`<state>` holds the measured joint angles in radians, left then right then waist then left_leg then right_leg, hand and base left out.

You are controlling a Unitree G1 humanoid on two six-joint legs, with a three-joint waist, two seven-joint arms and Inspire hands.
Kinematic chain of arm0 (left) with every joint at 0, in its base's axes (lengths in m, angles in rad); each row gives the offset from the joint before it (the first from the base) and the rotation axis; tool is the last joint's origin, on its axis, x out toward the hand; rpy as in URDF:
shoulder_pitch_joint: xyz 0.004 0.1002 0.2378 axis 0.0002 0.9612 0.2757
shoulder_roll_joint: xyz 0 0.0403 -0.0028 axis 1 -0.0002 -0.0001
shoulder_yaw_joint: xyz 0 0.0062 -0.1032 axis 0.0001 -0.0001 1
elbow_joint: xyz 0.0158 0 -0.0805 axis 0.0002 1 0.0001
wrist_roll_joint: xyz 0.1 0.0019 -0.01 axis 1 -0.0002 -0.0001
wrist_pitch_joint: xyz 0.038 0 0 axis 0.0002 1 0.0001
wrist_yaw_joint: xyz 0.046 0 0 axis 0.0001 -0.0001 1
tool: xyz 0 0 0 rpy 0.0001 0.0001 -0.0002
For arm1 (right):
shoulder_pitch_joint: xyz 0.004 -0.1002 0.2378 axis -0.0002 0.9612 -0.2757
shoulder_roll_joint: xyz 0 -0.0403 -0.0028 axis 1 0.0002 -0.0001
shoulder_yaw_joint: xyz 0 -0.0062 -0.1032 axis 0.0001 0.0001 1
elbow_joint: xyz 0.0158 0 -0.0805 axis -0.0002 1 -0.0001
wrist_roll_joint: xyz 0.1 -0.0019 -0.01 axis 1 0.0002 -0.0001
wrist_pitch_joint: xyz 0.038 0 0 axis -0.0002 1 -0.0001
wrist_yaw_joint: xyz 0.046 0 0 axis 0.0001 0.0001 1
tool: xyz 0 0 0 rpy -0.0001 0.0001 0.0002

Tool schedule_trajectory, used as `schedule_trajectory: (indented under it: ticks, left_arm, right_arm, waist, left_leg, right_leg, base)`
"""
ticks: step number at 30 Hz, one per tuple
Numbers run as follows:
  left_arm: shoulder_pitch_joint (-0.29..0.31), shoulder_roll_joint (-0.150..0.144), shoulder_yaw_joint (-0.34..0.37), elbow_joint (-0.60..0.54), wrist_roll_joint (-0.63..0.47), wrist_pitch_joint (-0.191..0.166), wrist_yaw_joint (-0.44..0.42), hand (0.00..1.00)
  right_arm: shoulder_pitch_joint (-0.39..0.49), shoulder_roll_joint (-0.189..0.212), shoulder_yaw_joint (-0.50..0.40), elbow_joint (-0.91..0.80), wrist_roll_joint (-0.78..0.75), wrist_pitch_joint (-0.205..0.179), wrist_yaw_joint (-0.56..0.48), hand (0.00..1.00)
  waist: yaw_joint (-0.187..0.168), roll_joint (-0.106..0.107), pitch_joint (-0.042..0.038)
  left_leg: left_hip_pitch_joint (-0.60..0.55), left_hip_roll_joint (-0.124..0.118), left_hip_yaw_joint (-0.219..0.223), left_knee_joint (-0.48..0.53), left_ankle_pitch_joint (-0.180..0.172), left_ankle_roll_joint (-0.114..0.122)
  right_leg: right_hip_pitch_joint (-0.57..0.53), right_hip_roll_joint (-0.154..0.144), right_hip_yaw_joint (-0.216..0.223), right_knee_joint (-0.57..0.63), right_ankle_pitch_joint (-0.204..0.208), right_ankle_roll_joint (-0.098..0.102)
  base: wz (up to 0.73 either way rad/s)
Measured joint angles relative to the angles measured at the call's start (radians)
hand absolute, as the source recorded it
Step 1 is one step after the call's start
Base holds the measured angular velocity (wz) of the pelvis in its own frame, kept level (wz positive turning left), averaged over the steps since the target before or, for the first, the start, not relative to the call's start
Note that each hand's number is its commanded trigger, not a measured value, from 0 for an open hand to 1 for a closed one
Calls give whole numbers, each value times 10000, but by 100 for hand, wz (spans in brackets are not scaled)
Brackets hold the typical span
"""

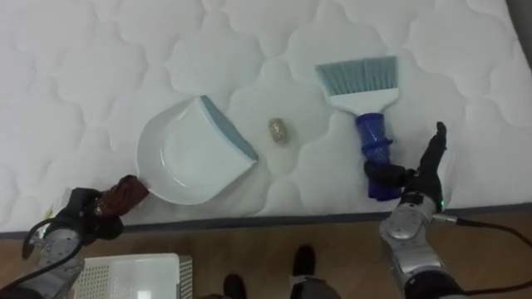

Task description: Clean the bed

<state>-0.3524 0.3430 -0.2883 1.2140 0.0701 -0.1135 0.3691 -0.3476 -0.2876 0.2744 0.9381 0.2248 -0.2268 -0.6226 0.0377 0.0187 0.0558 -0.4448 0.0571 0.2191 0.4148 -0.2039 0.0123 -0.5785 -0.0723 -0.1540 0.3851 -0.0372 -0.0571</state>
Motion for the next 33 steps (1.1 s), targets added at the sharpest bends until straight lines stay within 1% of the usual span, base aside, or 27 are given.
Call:
schedule_trajectory:
  ticks: [2,6,11,16,19,20,22,25,27,28,31,33]
  left_arm:
    - [-7,0,0,18,11,-7,59,100]
    - [-43,0,-7,14,4,-7,122,100]
    - [-80,-1,-92,-61,65,-11,116,100]
    - [-112,7,-79,-103,124,-5,-36,100]
    - [-165,85,-80,-159,143,17,-185,100]
    - [-214,99,-82,-160,144,39,-277,100]
    - [-274,98,-90,-164,145,53,-317,100]
    - [-324,99,-98,-169,222,65,-325,100]
    - [-358,100,-123,-168,356,76,-334,100]
    - [-357,104,-123,-168,415,95,-335,100]
    - [-375,103,-285,-170,426,219,-321,100]
    - [-427,102,-303,-166,427,299,-320,100]
  right_arm:
    - [-125,-14,189,-2,-23,0,88,0]
    - [-253,-41,232,4,-17,0,393,0]
    - [-363,-212,330,476,10,51,719,0]
    - [-400,-208,315,978,-48,138,1139,0]
    - [-580,-209,259,1203,-151,372,1284,0]
    - [-667,-219,247,1203,-173,455,1333,0]
    - [-778,-218,224,1203,-197,491,1384,0]
    - [-981,-226,213,1261,-269,536,1459,0]
    - [-1070,-249,217,1499,-273,540,1484,0]
    - [-1071,-266,220,1529,-273,540,1497,0]
    - [-1104,-424,553,1811,-266,536,1607,0]
    - [-1221,-477,580,2080,-390,543,1873,0]
  waist:
    - [2,-5,3]
    - [-2,-20,16]
    - [-18,-54,40]
    - [8,-96,80]
    - [12,-71,96]
    - [11,-45,117]
    - [15,-16,138]
    - [105,25,163]
    - [260,54,179]
    - [268,67,186]
    - [341,73,189]
    - [400,77,190]
  left_leg:
    - [-1,-4,14,9,0,-2]
    - [-49,33,8,14,1,-13]
    - [-185,1,-61,164,1,-11]
    - [-199,-5,-102,167,1,-6]
    - [-296,5,-122,254,0,-5]
    - [-337,11,-131,302,-1,-4]
    - [-367,5,-155,330,-7,5]
    - [-411,-7,-150,336,-20,18]
    - [-422,4,-150,332,-33,-1]
    - [-423,5,-159,332,-36,-5]
    - [-392,1,-162,385,-66,-20]
    - [-411,18,-215,526,-160,-53]
  right_leg:
    - [1,18,-18,11,-25,-34]
    - [0,18,-150,1,-55,-78]
    - [-63,-81,-272,140,-135,-71]
    - [-63,-139,-343,180,-146,-55]
    - [-65,-129,-412,141,-146,-57]
    - [-78,-133,-430,160,-147,-61]
    - [-106,-146,-438,207,-152,-65]
    - [-209,-155,-402,306,-170,-70]
    - [-236,-150,-429,330,-169,-99]
    - [-236,-150,-436,343,-170,-103]
    - [-252,-176,-420,525,-240,-129]
    - [-258,-184,-473,651,-306,-165]
  base:
    - [0]
    - [5]
    - [8]
    - [5]
    - [5]
    - [6]
    - [5]
    - [0]
    - [0]
    - [5]
    - [3]
    - [0]
